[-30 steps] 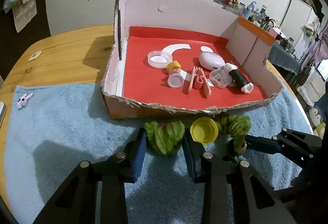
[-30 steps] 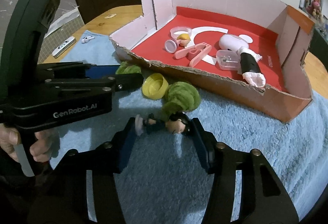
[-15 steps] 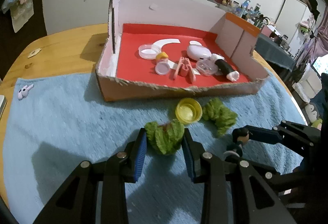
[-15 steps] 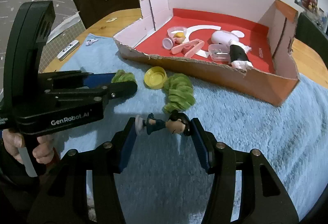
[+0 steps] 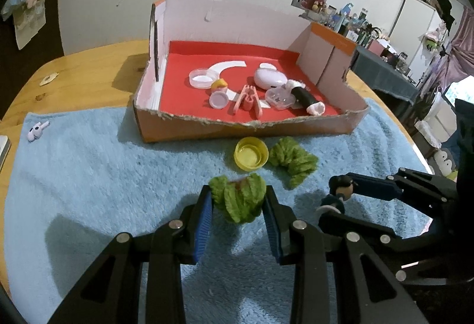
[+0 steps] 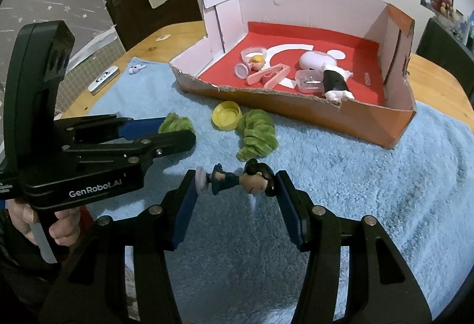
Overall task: Organize objects
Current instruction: 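Lift the green plush and figurine and carry them toward the box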
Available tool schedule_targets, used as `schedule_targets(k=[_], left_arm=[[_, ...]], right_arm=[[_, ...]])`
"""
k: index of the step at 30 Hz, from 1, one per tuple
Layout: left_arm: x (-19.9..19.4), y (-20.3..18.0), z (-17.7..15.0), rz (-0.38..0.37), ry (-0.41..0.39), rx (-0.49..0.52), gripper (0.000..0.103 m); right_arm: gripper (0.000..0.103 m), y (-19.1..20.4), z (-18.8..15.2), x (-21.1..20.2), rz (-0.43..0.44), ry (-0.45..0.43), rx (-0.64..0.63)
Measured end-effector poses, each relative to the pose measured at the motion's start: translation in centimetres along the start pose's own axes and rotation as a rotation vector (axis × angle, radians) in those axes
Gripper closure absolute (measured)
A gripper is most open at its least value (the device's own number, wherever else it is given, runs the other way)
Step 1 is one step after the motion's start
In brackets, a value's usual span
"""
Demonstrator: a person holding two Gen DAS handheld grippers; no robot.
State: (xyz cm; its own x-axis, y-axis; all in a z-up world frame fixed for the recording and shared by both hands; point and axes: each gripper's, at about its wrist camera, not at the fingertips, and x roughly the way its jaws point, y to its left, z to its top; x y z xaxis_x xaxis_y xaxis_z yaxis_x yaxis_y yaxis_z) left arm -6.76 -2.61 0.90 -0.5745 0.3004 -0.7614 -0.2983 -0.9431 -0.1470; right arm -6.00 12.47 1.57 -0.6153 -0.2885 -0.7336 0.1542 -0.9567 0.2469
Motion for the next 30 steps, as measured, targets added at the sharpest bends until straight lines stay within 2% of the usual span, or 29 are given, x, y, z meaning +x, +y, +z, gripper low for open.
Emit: schedule_targets(k=[14,30], left_arm=[[-1.1,-0.6,2.3,-0.009,-0.042,0.022,0.068],[-0.4,-0.9,5.8,-0.014,-0.06,0.037,0.068]], right_arm=[[0.052,-0.3,2.0,-1.4,0.001,-0.048,-0.002],[0.052,-1.6,5.1,-1.4,-0.01,-0.07,-0.004]])
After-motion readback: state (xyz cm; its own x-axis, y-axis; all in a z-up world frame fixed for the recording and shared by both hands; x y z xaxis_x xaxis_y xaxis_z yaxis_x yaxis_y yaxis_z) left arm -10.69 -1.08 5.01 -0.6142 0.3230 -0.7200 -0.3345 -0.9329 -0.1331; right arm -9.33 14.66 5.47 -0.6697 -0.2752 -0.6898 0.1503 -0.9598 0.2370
